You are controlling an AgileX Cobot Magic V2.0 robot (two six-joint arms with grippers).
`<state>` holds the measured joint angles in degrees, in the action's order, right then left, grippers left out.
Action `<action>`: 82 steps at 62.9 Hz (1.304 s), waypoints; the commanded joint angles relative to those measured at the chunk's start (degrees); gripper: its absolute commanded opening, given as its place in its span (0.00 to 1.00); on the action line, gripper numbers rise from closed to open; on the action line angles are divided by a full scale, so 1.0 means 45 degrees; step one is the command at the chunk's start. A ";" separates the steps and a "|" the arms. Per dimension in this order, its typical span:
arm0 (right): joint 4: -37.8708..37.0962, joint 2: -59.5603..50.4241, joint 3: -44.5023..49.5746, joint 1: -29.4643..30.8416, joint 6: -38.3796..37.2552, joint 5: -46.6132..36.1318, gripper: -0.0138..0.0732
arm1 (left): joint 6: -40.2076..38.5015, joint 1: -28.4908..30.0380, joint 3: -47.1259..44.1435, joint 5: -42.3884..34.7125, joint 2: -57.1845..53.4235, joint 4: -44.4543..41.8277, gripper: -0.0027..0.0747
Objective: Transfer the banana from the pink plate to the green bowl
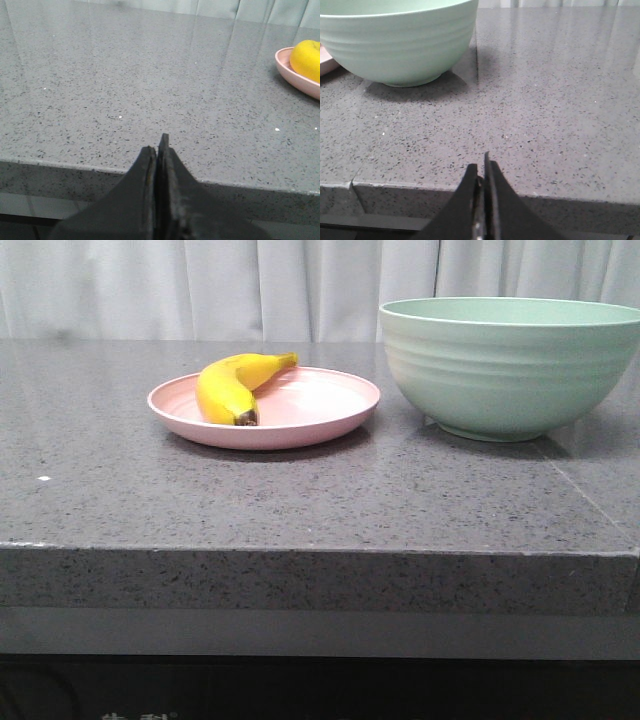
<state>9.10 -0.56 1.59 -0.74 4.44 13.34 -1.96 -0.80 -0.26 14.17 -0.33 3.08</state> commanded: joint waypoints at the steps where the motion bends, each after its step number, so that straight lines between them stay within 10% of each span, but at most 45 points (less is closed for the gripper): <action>1: -0.0071 -0.0280 -0.0059 0.0040 0.0018 -0.1113 0.09 | -0.0104 0.0017 -0.0039 -0.1120 -0.0279 0.0018 0.01; 57: 0.0366 0.4441 -0.6069 0.0040 0.0018 0.0980 0.12 | -0.0104 0.0017 0.6569 -0.0647 0.6331 0.0322 0.03; 64: 0.0351 0.4441 -0.6069 0.0040 0.0018 0.0791 0.35 | -0.0104 0.0017 0.6569 -0.0943 0.6331 0.0268 0.25; 73: 0.0374 0.4441 -0.6059 0.0040 0.0018 0.0485 0.82 | -0.0104 0.0017 0.6569 -0.1889 0.6401 0.0378 0.83; 82: 0.0374 0.4441 -0.6059 0.0040 0.0018 0.0475 0.91 | -0.0104 -0.0124 0.7134 -0.1032 0.6935 0.0698 0.91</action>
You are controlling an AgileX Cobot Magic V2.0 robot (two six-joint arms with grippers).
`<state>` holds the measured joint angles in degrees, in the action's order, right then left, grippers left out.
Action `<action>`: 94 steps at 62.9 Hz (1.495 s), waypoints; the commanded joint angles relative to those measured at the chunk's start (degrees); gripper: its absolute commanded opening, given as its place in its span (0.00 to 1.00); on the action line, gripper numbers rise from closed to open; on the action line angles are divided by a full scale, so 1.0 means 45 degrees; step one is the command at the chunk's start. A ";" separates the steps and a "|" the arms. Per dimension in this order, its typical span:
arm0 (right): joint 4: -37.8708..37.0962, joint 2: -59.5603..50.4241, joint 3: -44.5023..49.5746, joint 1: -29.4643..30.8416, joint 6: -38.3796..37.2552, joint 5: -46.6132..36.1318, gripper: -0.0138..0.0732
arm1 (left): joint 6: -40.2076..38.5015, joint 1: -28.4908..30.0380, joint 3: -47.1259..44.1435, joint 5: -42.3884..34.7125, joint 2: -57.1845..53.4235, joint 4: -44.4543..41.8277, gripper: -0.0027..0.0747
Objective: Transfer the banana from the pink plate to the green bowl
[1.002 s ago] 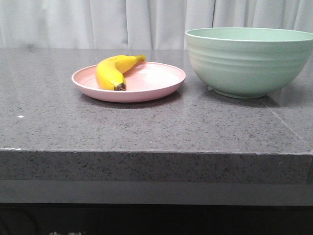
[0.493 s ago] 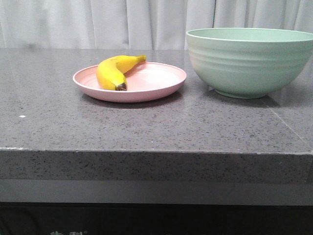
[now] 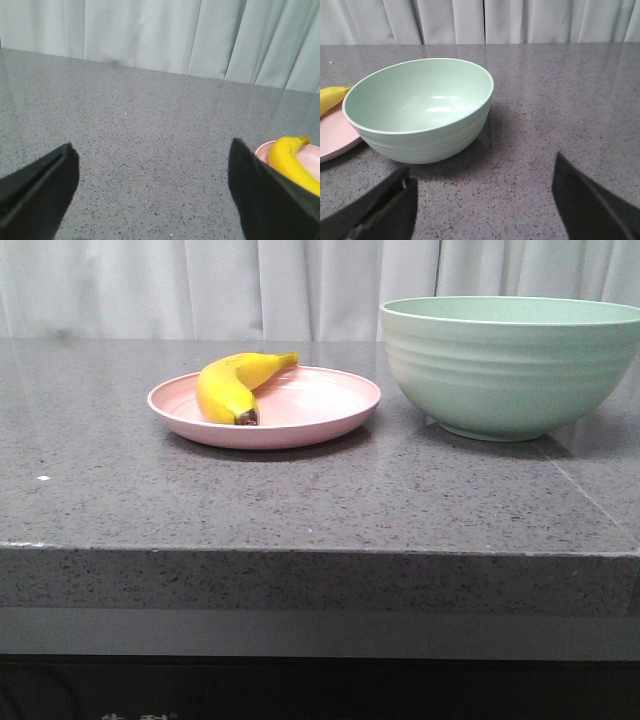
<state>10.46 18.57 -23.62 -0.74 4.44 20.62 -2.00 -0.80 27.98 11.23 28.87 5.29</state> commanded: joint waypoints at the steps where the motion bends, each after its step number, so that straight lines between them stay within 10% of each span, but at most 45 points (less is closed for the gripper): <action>1: 0.0072 0.0191 -0.0457 0.0040 0.0018 -0.1141 0.91 | -0.0095 -0.0169 0.1089 -0.0080 0.0577 0.0206 0.91; 19: 0.0072 0.0191 -0.0457 0.0040 0.0018 -0.1141 0.91 | -0.0175 -0.2811 0.6207 0.5727 0.5444 0.0206 0.89; 45: 0.0072 0.0191 -0.0457 0.0040 0.0018 -0.1091 0.91 | -0.2933 -0.6713 1.2367 0.8599 1.2958 -0.0716 0.89; 63: 0.0061 0.0191 -0.0457 0.0029 0.0018 -0.1104 0.91 | -0.3558 -0.7300 1.6079 1.0772 1.6350 -0.0852 0.89; 94: 0.0049 0.0191 -0.0457 0.0002 0.0018 -0.1104 0.91 | -0.4423 -0.7273 1.6376 1.1161 1.7411 -0.1397 0.89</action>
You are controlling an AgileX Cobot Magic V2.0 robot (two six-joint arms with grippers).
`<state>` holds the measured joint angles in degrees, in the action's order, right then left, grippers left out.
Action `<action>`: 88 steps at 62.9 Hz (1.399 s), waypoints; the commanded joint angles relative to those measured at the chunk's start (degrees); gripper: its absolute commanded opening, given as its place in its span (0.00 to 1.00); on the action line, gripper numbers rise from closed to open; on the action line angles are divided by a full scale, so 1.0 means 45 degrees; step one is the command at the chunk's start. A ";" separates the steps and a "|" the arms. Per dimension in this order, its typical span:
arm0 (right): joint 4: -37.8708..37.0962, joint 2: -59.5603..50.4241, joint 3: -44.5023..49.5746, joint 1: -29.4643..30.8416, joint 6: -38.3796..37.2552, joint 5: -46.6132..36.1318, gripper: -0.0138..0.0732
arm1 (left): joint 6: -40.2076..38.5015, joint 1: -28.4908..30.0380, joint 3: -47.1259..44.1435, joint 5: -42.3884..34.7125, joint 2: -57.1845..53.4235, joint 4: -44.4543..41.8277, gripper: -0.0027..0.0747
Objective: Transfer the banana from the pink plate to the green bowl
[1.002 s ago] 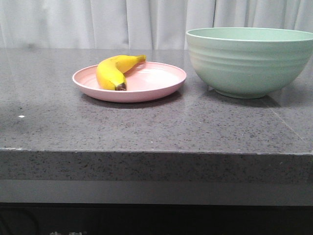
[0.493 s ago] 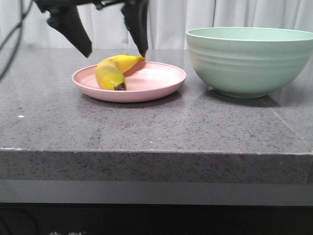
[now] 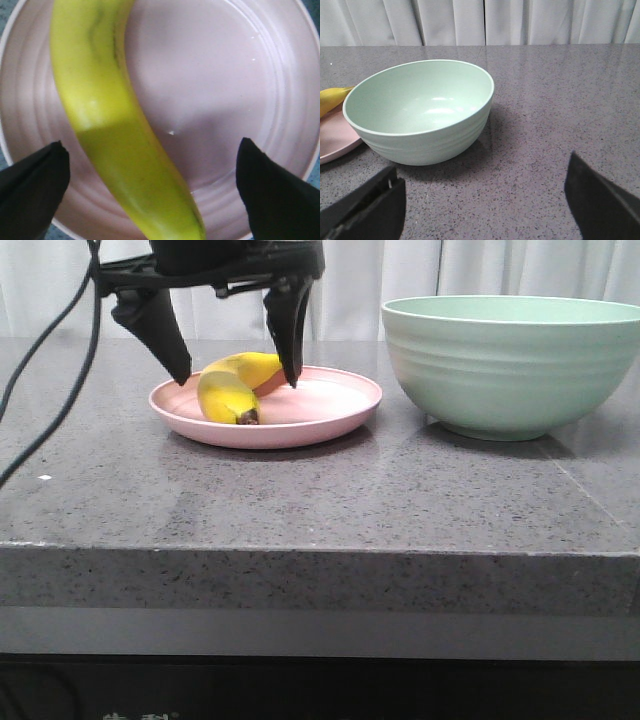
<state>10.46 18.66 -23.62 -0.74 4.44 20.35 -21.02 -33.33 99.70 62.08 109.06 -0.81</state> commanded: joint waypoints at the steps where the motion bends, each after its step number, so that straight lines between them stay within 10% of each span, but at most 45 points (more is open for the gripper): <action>1: 0.0049 0.0171 -0.0457 0.0002 0.0018 -0.1045 0.91 | -0.0195 -0.0044 0.0440 -0.0096 -0.0380 -0.0042 0.89; 13: -0.0133 0.0171 -0.0457 -0.0245 0.0018 -0.1045 0.91 | -0.0195 -0.0044 0.0440 -0.0072 -0.0269 -0.0085 0.83; 41: -0.0400 0.0171 -0.0440 -0.0342 0.0018 -0.1049 0.91 | -0.0272 0.0006 0.0440 -0.0404 -0.0185 -0.0842 0.23; 65: -0.0400 0.0171 -0.0440 -0.0342 0.0018 -0.1049 0.91 | -0.0272 0.0000 0.0498 -0.1637 -0.0207 -0.1164 0.01; 88: -0.0386 0.0171 -0.0440 -0.0342 0.0018 -0.1179 0.91 | -0.0115 0.0000 0.0972 -0.1632 -0.1386 -0.1190 0.01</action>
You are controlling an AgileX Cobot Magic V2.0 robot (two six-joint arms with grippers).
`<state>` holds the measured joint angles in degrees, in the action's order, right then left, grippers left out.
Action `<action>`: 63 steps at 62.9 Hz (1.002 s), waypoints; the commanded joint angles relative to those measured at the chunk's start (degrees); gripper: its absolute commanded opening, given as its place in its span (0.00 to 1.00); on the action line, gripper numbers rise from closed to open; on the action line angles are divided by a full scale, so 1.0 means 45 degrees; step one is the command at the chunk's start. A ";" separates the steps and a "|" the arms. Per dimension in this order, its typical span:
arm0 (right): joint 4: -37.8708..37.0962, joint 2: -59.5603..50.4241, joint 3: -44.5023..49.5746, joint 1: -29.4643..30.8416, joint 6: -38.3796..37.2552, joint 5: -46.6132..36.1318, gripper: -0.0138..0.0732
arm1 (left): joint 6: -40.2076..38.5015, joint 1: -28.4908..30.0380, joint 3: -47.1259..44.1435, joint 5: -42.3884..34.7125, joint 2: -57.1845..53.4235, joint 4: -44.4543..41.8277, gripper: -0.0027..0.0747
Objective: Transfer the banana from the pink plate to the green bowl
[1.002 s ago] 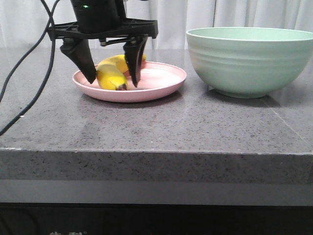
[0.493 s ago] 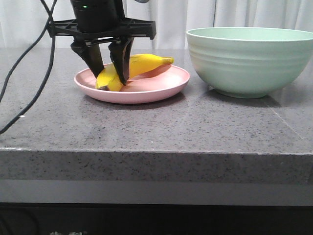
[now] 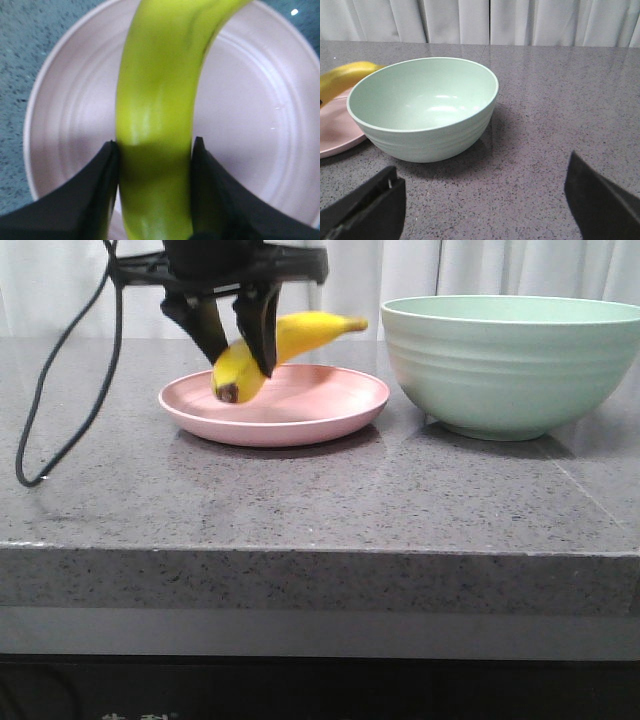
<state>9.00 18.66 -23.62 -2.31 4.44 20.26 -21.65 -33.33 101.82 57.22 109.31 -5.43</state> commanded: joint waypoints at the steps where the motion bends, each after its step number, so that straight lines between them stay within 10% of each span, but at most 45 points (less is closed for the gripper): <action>1: -0.0064 0.0171 -0.0440 0.0006 0.0018 -0.1159 0.91 | 0.0052 0.0000 0.0500 -0.0528 -0.1549 -0.0162 0.01; 32: 0.0293 0.4087 -0.3204 -0.0998 0.1147 0.1180 0.91 | 0.2318 -0.0289 -0.2567 -0.0508 -0.5719 -0.0097 0.01; 63: 0.0305 1.2052 -1.1260 -0.4976 0.3925 0.3030 0.91 | 0.2442 -0.0289 -0.2698 -0.0762 -0.5821 -0.0122 0.01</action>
<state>9.81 70.02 -66.92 -22.72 19.95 36.10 -10.76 -34.20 88.20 58.00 85.53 -5.75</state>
